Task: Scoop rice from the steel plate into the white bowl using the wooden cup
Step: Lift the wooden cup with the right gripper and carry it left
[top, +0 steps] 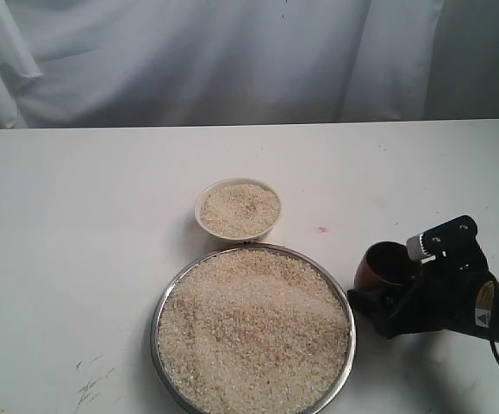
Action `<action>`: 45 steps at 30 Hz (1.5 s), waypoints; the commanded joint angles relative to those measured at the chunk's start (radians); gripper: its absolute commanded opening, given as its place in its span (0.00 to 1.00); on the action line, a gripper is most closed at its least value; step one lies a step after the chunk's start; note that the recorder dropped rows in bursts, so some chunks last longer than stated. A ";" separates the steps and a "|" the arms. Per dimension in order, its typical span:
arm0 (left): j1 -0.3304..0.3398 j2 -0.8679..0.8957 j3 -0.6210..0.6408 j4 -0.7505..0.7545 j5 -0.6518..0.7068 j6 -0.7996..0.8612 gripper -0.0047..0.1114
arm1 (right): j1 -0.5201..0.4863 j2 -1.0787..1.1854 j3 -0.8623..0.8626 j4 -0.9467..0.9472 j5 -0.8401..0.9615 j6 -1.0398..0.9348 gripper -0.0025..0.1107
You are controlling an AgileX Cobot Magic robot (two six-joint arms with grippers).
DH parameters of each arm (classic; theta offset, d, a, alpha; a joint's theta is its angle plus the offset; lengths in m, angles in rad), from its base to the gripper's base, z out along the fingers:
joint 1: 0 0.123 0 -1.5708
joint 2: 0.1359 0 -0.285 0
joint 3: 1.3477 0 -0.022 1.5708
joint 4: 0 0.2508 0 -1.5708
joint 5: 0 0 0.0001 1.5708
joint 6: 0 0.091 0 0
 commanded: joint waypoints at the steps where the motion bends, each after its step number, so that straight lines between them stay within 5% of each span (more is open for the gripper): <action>1: 0.002 -0.004 0.005 0.001 -0.013 -0.001 0.04 | 0.002 0.001 -0.003 -0.020 -0.028 0.019 0.43; 9: 0.002 -0.004 0.005 0.001 -0.013 -0.001 0.04 | 0.002 -0.031 -0.003 -0.038 -0.089 0.042 0.28; 16: 0.002 -0.004 0.005 0.001 -0.013 -0.001 0.04 | 0.002 -0.049 -0.003 -0.040 -0.087 0.041 0.02; 20: 0.002 -0.004 0.005 0.001 -0.013 -0.001 0.04 | 0.002 -0.134 -0.015 -0.016 -0.008 0.039 0.02; 24: 0.002 -0.004 0.005 0.001 -0.013 -0.001 0.04 | 0.004 -0.298 -0.097 -0.076 0.302 0.206 0.02; 30: 0.002 -0.004 0.005 0.001 -0.013 -0.001 0.04 | 0.191 -0.465 -0.277 -0.485 0.741 0.507 0.02; 45: 0.002 -0.004 0.005 0.001 -0.013 -0.001 0.04 | 0.525 -0.465 -0.324 -0.552 1.078 0.121 0.02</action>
